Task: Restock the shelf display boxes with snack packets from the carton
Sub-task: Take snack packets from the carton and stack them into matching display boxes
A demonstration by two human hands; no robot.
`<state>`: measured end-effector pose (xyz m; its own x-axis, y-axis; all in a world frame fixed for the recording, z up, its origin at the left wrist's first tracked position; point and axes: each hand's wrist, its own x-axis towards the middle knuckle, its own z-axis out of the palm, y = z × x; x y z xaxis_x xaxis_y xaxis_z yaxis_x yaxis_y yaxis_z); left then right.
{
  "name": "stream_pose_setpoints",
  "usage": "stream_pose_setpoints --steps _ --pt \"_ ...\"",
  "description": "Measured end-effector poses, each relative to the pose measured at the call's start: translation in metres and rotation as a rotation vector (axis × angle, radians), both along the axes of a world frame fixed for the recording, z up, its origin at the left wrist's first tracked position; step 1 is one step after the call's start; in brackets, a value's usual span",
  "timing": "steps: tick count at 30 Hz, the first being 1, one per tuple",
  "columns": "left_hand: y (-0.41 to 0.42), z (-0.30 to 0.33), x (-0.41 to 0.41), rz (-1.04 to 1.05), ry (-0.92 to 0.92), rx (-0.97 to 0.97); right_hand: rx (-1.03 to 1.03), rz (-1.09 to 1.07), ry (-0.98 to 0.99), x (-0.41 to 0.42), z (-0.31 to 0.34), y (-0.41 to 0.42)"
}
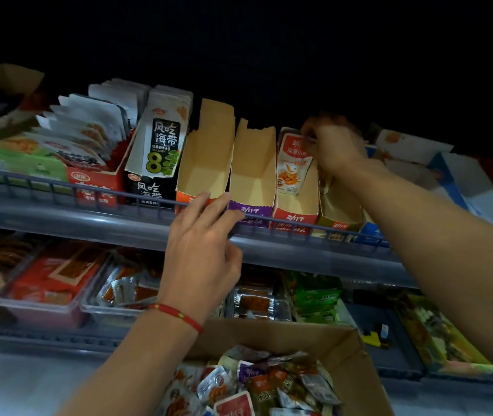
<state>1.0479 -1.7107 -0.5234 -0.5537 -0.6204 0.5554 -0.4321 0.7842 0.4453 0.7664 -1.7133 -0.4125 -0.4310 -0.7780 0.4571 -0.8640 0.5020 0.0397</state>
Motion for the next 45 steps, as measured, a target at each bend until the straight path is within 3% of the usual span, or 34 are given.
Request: stream_pose_setpoints --steps 29,33,37,40,45 --pt "0.000 -0.011 0.002 -0.046 0.016 -0.049 -0.034 0.125 0.063 0.007 0.002 0.008" --pt "0.005 -0.014 0.009 -0.057 0.014 -0.140 -0.183 0.249 0.166 0.030 -0.004 0.040" --pt "0.016 -0.020 0.024 -0.173 0.031 -0.165 -0.261 0.474 0.109 0.077 -0.039 0.097" --pt "0.024 -0.023 0.034 -0.300 -0.173 -0.016 -0.062 0.566 -0.085 0.115 -0.085 0.143" --pt "0.032 -0.045 0.044 -0.450 -0.843 0.227 0.608 0.523 -0.284 0.149 -0.176 0.184"
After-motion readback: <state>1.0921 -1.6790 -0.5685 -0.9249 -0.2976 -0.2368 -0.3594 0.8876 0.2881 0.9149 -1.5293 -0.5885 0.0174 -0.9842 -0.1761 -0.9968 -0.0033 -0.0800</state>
